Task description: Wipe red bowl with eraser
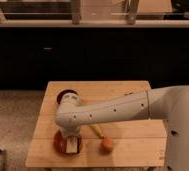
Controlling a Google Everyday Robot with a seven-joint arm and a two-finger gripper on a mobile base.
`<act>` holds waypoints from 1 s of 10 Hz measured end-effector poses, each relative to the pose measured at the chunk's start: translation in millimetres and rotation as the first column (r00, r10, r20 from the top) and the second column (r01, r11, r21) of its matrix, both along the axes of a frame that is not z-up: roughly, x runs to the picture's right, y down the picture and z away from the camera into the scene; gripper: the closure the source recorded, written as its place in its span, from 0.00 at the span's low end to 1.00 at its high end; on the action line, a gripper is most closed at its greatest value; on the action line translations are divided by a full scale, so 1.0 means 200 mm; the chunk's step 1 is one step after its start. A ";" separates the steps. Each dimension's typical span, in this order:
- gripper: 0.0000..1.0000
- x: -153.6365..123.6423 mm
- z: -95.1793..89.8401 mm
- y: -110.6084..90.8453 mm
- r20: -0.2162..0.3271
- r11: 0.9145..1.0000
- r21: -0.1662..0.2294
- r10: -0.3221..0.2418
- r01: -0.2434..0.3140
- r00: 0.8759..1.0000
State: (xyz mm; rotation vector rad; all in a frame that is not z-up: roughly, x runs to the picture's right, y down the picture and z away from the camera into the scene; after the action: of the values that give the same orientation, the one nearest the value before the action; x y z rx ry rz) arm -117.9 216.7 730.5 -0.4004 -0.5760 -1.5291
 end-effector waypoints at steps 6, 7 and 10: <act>1.00 -0.24 0.10 -0.09 0.081 0.998 0.018 -0.063 0.061 0.995; 1.00 -0.28 0.11 -0.08 0.105 0.997 0.014 -0.076 0.075 0.992; 1.00 -0.40 0.08 -0.01 0.181 0.994 -0.013 -0.108 0.113 0.978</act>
State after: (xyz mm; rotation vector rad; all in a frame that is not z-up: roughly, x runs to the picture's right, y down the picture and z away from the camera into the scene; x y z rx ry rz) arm -196.9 215.3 745.9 -0.3179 -0.7232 -1.6777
